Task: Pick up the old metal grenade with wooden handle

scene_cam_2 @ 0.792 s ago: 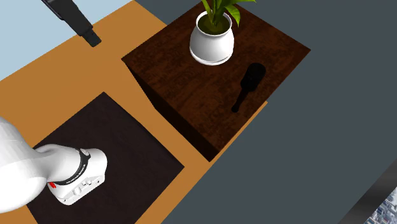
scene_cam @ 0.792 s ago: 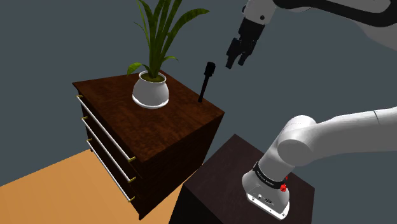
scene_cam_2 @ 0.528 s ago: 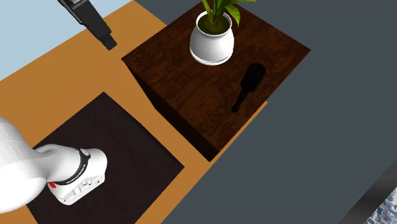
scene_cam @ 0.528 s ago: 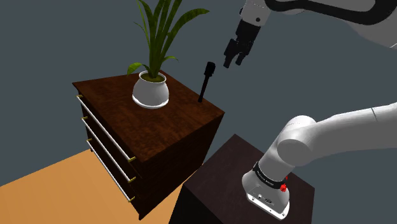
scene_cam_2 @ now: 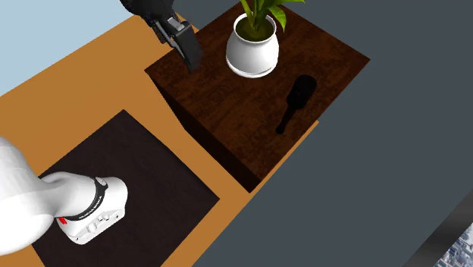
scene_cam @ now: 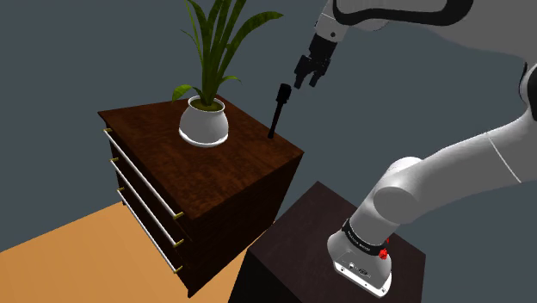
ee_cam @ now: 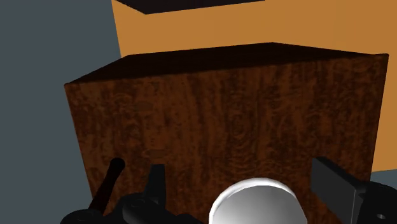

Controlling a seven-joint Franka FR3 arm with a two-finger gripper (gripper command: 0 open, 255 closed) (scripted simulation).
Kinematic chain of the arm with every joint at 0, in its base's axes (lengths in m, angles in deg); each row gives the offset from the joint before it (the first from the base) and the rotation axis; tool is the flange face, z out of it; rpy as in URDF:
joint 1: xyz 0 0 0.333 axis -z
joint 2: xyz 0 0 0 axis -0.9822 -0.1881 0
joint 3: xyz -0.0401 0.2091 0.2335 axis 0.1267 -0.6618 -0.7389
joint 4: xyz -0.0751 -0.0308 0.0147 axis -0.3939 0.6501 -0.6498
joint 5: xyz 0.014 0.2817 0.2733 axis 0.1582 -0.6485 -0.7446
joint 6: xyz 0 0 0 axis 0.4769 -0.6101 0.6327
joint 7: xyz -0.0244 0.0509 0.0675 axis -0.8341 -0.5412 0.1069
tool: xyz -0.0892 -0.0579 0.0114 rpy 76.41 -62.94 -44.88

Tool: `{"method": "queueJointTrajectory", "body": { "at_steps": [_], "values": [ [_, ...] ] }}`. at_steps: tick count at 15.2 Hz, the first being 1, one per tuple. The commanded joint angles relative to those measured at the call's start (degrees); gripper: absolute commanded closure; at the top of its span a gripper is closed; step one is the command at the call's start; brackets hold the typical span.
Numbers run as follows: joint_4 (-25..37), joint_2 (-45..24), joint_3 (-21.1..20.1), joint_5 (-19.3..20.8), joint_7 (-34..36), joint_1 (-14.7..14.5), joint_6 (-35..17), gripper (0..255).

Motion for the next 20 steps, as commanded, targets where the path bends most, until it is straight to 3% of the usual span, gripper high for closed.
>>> {"method": "queueJointTrajectory", "body": {
  "at_steps": [1,10,20],
  "values": [
    [1.2,-3.1,1.6,-0.2,-1.4,0.4,-2.4,0],
    [11.4,-19.5,8.9,-4.5,-9.7,1.9,-9.7,0],
    [30.1,-40.7,13.5,-15.7,-19.8,6.5,-11.3,0]
  ]
}}
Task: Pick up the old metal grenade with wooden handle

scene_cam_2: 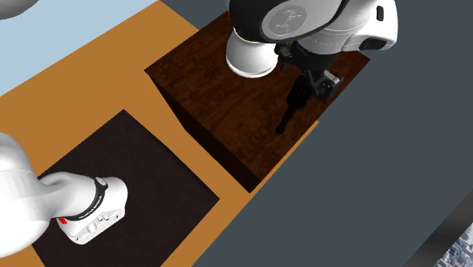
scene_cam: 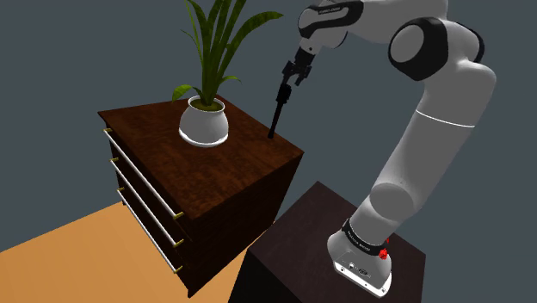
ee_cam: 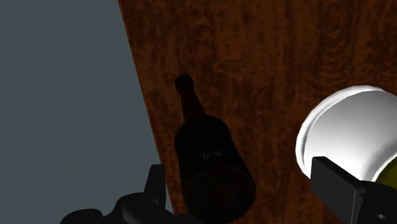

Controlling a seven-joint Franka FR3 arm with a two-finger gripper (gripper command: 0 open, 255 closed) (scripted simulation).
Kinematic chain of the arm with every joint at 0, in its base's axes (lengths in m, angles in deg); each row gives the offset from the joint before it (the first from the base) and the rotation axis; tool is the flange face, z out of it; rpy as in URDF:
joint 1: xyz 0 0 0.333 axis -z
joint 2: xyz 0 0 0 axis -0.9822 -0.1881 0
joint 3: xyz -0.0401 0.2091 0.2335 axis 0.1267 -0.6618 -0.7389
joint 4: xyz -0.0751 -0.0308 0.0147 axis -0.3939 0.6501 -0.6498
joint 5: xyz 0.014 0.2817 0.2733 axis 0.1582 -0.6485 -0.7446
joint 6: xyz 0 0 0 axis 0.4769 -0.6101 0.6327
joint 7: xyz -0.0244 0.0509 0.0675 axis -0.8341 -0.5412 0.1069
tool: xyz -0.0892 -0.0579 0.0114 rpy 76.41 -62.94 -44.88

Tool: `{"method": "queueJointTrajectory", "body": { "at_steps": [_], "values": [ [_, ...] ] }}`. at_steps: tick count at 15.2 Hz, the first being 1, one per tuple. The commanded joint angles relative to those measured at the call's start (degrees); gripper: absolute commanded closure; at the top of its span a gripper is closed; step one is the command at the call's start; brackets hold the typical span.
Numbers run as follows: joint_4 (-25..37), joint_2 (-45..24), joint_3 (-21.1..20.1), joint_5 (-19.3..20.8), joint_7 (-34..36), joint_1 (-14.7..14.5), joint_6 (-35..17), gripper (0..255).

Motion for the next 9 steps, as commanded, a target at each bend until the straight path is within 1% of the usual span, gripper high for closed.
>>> {"method": "queueJointTrajectory", "body": {
  "at_steps": [1,8,9],
  "values": [
    [2.9,-2.8,0.2,-1.5,-1.1,0.9,0.4,0],
    [-1.5,-3.9,-0.1,-2.5,-2.2,0.9,-5.0,0],
    [-1.5,-3.9,-0.1,-2.5,-2.2,0.9,-5.0,0]
  ]
}}
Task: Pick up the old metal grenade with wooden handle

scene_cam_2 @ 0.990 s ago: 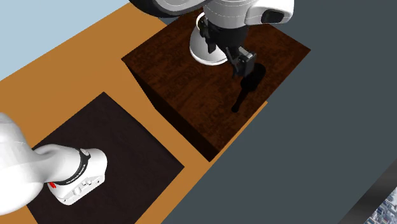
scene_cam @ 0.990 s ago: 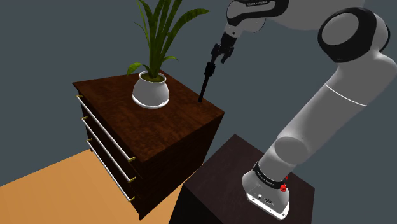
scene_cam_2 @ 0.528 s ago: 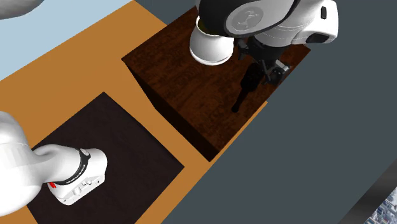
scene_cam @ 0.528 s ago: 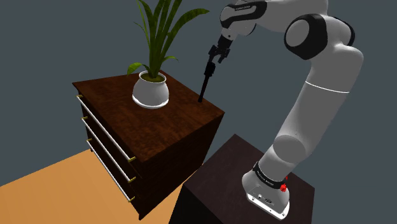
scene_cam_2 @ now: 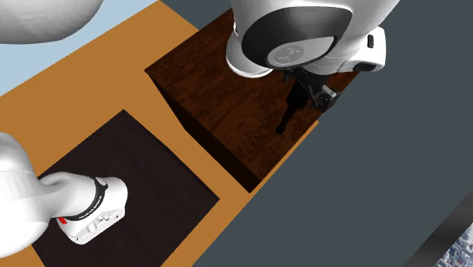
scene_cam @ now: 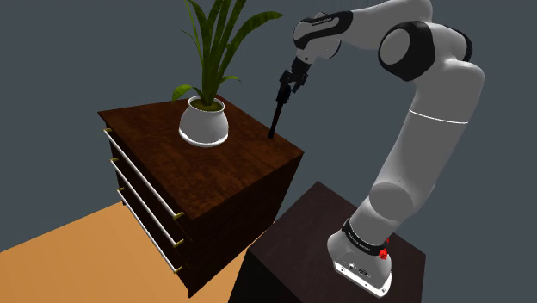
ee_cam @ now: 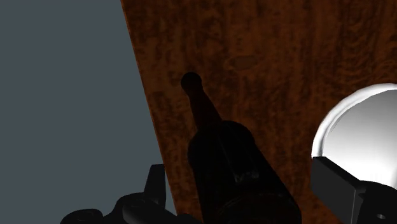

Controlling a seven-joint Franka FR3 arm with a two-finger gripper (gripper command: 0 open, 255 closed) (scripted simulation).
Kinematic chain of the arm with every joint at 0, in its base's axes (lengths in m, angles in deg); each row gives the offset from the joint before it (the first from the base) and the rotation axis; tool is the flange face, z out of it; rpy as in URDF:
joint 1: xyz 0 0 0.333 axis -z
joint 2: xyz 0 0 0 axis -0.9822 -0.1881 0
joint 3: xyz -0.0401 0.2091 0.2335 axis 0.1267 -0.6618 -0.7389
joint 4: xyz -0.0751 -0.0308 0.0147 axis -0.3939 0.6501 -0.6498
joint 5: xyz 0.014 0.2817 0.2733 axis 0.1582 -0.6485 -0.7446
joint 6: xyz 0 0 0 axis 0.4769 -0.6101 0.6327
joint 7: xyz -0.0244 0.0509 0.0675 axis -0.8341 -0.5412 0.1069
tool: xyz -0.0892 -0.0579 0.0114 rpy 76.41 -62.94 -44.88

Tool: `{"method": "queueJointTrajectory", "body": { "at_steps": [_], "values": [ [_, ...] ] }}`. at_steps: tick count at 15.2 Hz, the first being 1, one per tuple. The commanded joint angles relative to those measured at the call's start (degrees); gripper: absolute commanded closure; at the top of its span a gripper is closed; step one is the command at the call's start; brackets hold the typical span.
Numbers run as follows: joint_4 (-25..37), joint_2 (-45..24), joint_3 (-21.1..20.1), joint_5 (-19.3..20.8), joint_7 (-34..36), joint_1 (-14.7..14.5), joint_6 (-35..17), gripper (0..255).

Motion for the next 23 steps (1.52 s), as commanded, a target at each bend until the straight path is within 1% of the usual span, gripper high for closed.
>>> {"method": "queueJointTrajectory", "body": {
  "at_steps": [1,2,11,23],
  "values": [
    [-0.1,-0.2,0.0,-0.1,-0.1,0.0,-0.3,0],
    [-0.3,0.0,0.0,-0.1,-0.1,0.0,-0.4,255],
    [-0.1,-0.2,0.0,-0.1,-0.1,0.0,-0.3,255],
    [7.2,1.3,0.4,1.2,1.6,0.1,8.3,255]
  ]
}}
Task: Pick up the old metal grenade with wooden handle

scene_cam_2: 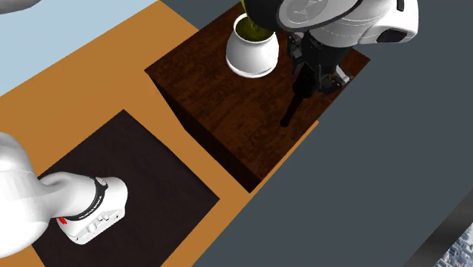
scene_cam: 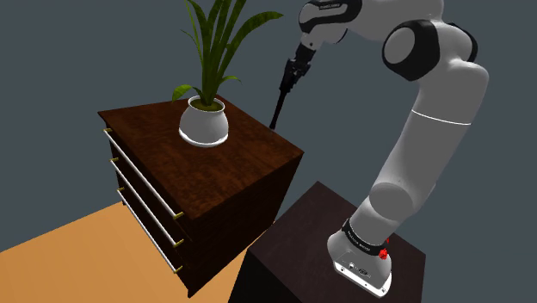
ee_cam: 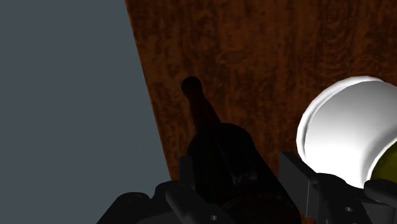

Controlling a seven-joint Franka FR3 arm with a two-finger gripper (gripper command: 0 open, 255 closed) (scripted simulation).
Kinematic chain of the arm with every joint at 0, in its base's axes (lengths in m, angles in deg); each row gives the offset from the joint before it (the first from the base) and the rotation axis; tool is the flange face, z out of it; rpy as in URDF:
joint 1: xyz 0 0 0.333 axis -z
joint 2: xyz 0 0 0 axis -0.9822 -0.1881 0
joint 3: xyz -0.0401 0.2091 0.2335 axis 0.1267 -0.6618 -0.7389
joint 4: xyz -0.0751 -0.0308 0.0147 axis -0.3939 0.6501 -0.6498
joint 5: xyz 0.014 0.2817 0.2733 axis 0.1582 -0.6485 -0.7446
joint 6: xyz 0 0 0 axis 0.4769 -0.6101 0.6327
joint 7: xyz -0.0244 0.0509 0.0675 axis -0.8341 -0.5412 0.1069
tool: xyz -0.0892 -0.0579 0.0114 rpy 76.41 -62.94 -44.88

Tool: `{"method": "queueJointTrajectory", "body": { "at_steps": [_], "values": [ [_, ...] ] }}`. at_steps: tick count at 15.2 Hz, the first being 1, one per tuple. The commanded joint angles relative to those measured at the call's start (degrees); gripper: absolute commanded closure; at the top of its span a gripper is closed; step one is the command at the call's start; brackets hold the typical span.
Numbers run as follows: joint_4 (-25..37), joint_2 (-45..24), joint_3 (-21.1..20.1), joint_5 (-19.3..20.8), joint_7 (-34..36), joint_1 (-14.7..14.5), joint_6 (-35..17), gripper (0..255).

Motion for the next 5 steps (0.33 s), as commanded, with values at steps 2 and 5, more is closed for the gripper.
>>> {"method": "queueJointTrajectory", "body": {
  "at_steps": [2,5],
  "values": [
    [2.5,-0.1,0.1,0.1,0.3,0.2,2.3,255],
    [3.3,-0.1,0.1,0.1,0.4,0.2,3.2,255]
  ]
}}
